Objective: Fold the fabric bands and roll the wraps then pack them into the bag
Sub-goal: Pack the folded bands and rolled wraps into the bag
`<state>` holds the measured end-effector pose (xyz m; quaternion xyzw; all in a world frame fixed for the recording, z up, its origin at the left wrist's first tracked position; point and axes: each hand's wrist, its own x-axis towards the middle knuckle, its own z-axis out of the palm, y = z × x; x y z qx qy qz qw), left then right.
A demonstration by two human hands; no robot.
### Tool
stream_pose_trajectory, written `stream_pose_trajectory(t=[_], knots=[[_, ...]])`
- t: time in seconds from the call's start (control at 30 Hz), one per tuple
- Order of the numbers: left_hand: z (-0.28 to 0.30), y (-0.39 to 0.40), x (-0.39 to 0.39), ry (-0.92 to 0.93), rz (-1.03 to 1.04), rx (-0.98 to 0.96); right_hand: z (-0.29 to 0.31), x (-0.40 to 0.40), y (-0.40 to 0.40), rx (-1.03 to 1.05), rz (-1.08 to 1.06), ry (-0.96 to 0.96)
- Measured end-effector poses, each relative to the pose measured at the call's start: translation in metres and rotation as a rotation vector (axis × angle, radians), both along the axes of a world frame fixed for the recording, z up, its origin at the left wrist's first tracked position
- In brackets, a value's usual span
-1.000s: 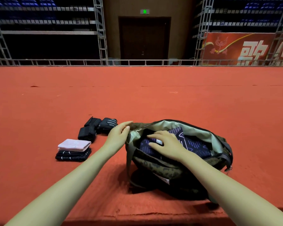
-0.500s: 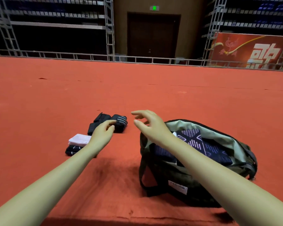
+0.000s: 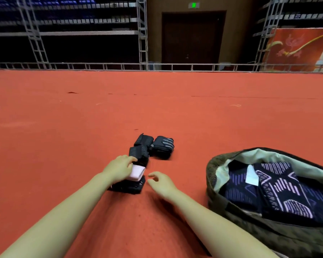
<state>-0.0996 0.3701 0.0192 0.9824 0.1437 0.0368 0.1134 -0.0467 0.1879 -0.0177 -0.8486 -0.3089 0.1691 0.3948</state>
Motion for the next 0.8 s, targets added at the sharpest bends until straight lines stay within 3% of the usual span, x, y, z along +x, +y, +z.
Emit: stream_pose_trajectory(t=[0.1,0.17,0.37,0.57,0.8], knots=[[-0.001,0.002,-0.002,0.170,-0.096,0.145,-0.013,0.005,0.011,0.052,0.014,-0.002],[0.005,0.005,-0.007,0.164,-0.142,0.188,-0.016,0.008,0.017,0.106,0.014,-0.009],[0.031,0.028,-0.033,-0.038,-0.265,-0.033,-0.011,0.021,0.046,0.124,0.050,-0.122],[0.036,0.035,-0.075,-0.251,-0.080,-0.204,-0.004,0.028,0.072,-0.104,0.189,-0.371],[0.022,0.031,-0.105,-0.263,0.082,-0.358,0.016,0.023,0.095,-0.344,0.211,-0.287]])
